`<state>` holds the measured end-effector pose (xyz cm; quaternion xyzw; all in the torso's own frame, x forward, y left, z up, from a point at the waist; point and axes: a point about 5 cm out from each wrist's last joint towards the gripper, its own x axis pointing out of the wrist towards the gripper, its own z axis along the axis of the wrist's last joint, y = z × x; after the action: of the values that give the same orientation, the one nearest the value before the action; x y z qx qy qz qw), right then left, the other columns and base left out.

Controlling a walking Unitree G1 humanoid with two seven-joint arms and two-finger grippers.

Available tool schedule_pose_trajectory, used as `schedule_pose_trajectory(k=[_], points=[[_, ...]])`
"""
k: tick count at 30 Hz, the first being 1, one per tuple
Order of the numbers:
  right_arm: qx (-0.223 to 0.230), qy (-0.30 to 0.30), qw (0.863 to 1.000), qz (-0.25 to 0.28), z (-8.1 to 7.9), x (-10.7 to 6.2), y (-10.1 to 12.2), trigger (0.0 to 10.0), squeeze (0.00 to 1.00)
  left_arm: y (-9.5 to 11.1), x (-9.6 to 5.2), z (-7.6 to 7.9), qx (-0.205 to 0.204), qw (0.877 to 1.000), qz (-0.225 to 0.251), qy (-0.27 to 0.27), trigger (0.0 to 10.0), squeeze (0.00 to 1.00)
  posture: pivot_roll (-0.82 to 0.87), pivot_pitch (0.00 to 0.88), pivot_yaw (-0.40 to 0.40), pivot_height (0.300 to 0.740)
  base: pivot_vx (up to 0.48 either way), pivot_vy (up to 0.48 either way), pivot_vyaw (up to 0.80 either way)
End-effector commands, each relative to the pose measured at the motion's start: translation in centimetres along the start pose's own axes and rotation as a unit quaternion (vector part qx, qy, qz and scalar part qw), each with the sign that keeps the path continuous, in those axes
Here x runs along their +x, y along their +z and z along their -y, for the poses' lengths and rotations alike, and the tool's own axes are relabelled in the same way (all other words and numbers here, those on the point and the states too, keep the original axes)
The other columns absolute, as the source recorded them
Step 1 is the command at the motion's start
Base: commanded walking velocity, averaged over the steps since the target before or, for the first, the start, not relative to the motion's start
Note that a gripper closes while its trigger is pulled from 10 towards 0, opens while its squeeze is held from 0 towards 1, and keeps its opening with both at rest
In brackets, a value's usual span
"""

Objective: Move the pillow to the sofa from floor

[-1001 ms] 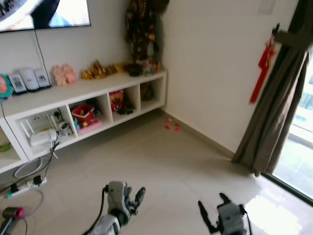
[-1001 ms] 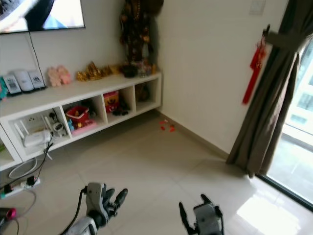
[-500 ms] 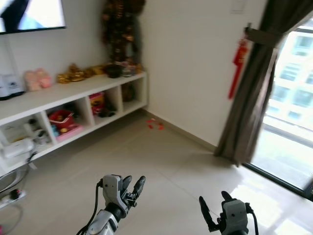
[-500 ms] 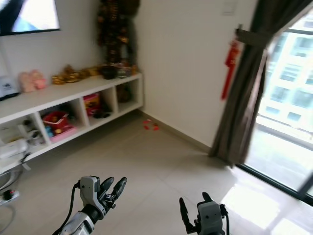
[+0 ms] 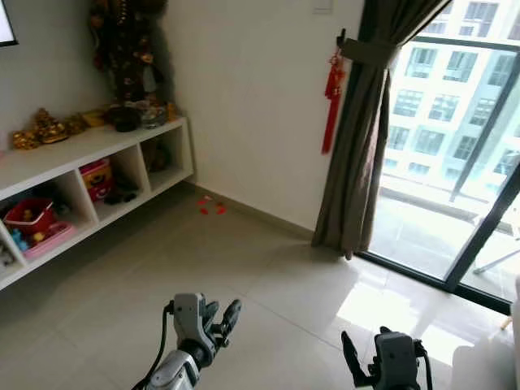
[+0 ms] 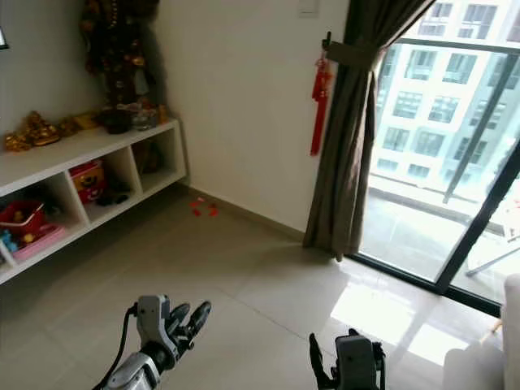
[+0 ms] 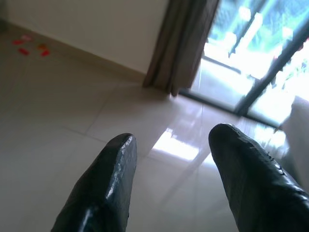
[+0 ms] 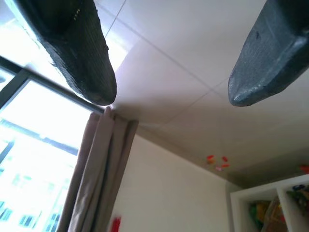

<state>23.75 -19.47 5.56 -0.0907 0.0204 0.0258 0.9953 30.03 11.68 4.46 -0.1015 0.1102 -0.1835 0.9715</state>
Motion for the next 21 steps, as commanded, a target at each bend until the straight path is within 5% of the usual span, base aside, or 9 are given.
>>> schedule_pose_trajectory(k=[1, 4, 7, 11, 21], points=[[0.0, 0.009, 1.0, -0.001, -0.3, -0.1, -0.2, 10.0, 0.0, -0.4, -0.1, 0.0, 0.04, 0.999, -0.009, 0.001, 10.0, 0.0, -0.02, 0.0, 0.023, 0.74, 0.0, 0.0, -0.69], [0.017, 0.037, 0.999, -0.009, -0.8, -0.4, -0.4, 10.0, 0.0, 0.5, -0.5, 0.1, 0.087, 0.996, 0.032, -0.005, 10.0, 0.0, -0.02, 0.0, 0.02, 0.74, 0.0, 0.0, -0.69], [0.017, 0.04, 0.999, -0.016, -0.8, -0.6, -0.6, 10.0, 0.0, 0.2, -0.5, 0.2, 0.1, 0.995, 0.018, -0.008, 10.0, 0.0, -0.02, 0.0, 0.02, 0.74, 0.0, 0.0, -0.7], [0.019, 0.035, 0.999, -0.024, -0.4, -0.8, -1.1, 10.0, 0.0, 0.4, -0.9, -0.1, 0.061, 0.997, 0.015, -0.04, 10.0, 0.0, -0.02, 0.0, 0.023, 0.74, 0.0, 0.0, -0.7], [0.031, 0.04, 0.998, -0.03, -1.1, -0.9, -1.7, 10.0, 0.0, 0.5, -0.6, -0.1, 0.046, 0.998, 0.02, -0.047, 10.0, 0.0, -0.02, 0.0, 0.03, 0.74, 0.0, 0.0, -0.69]])
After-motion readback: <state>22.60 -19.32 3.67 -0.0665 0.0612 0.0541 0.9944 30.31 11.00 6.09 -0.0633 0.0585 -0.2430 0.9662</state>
